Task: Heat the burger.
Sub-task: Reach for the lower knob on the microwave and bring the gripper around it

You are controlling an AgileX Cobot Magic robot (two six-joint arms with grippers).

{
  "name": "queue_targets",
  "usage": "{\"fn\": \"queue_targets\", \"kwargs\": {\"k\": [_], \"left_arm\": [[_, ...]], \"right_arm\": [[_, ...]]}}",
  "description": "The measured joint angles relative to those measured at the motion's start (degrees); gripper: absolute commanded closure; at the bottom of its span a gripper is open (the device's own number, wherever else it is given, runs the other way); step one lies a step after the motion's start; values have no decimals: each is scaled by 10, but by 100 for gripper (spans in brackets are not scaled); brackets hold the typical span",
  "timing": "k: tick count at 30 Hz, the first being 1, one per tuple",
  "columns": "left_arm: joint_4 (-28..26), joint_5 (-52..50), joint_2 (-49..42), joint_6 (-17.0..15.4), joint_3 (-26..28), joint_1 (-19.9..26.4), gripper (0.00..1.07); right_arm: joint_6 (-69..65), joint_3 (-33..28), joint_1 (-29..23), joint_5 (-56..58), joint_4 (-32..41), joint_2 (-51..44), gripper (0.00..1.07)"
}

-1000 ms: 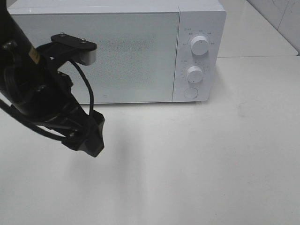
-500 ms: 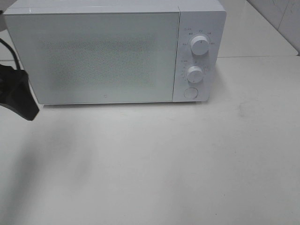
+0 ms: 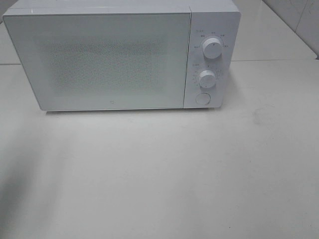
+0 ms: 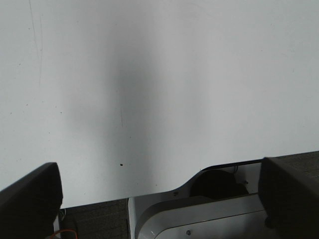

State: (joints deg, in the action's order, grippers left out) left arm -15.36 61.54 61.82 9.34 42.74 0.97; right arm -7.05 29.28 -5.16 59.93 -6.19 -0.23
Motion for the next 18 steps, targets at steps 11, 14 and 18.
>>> {"fn": "queue_targets", "kwargs": {"k": [11, 14, 18], "left_arm": [[17, -7, -167, -5, -99, 0, 6], [22, -18, -212, -7, -121, 0, 6], [38, -19, -260, -29, -134, 0, 6]], "right_arm": [[0, 0, 0, 0, 0, 0, 32], [0, 0, 0, 0, 0, 0, 32], [0, 0, 0, 0, 0, 0, 32]]}}
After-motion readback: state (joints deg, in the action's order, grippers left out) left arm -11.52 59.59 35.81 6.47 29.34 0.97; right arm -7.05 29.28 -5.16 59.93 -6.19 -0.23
